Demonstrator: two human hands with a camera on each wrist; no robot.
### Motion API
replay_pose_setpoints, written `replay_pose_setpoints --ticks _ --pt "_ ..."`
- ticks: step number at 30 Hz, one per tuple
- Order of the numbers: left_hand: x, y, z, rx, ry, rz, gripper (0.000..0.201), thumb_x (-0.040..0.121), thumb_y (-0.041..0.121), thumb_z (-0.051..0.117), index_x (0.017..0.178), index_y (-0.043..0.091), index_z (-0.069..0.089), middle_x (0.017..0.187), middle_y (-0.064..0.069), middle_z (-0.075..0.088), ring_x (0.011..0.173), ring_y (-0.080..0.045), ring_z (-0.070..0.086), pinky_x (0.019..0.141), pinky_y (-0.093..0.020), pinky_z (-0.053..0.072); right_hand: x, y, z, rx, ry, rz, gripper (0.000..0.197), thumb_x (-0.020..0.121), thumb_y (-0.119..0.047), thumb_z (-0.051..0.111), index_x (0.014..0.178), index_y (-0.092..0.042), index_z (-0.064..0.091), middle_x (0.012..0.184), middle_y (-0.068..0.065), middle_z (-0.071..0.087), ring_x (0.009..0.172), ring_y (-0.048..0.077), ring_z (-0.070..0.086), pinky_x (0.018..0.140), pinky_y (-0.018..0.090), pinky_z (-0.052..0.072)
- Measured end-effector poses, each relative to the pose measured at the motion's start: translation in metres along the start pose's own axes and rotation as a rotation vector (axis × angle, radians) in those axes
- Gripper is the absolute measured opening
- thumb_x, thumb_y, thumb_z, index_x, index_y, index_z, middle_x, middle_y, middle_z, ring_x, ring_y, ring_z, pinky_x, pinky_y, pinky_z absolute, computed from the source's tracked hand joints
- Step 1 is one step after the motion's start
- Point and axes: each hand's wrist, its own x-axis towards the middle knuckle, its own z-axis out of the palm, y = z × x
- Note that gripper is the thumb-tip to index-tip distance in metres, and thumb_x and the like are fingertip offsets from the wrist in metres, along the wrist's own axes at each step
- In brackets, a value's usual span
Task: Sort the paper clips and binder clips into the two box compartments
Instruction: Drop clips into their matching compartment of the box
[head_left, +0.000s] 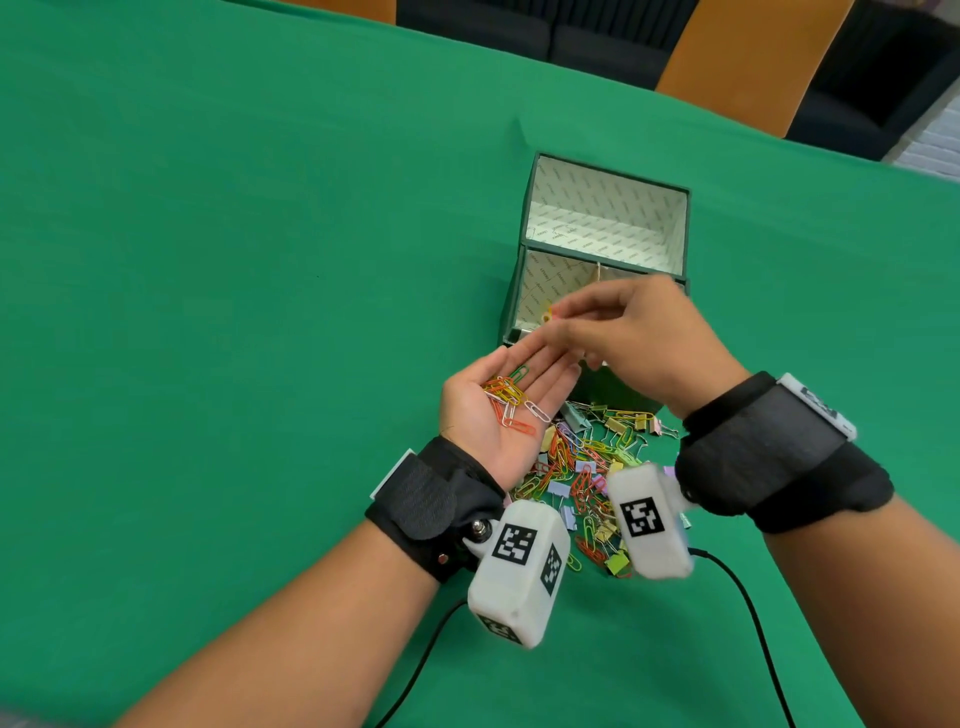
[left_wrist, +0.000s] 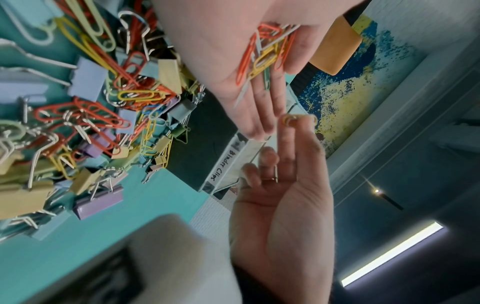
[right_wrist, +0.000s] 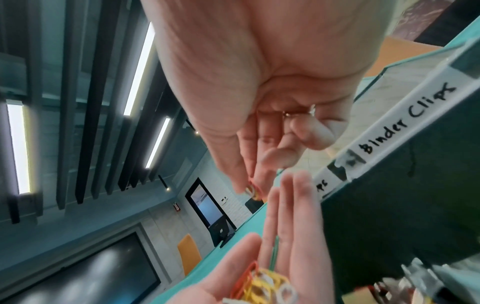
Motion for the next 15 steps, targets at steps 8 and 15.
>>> replay_pose_setpoints --ticks 8,15 --pt "-0.001 0.001 -0.001 -0.018 -0.043 -0.035 0.042 0.099 0.02 0.034 0.118 -0.009 0.057 0.118 -0.028 0.063 0.115 -0.038 0.059 0.098 -0.044 0.048 0.028 0.005 -0.005 -0.131 0.279 -0.047 0.013 0.083 -0.026 0.074 0.094 -0.02 0.074 0.079 -0.011 0.068 0.07 -0.002 0.061 0.067 0.013 0.05" --pt "-0.001 0.002 0.0 -0.025 -0.039 -0.042 0.041 0.099 0.019 0.034 0.118 -0.01 0.057 0.119 -0.029 0.062 0.112 -0.039 0.06 0.099 -0.045 0.047 0.023 0.014 0.001 -0.451 0.118 -0.022 0.023 0.091 -0.04 0.061 0.104 -0.026 0.073 0.1 -0.008 0.071 0.086 0.007 0.06 0.08 0.026 0.049"
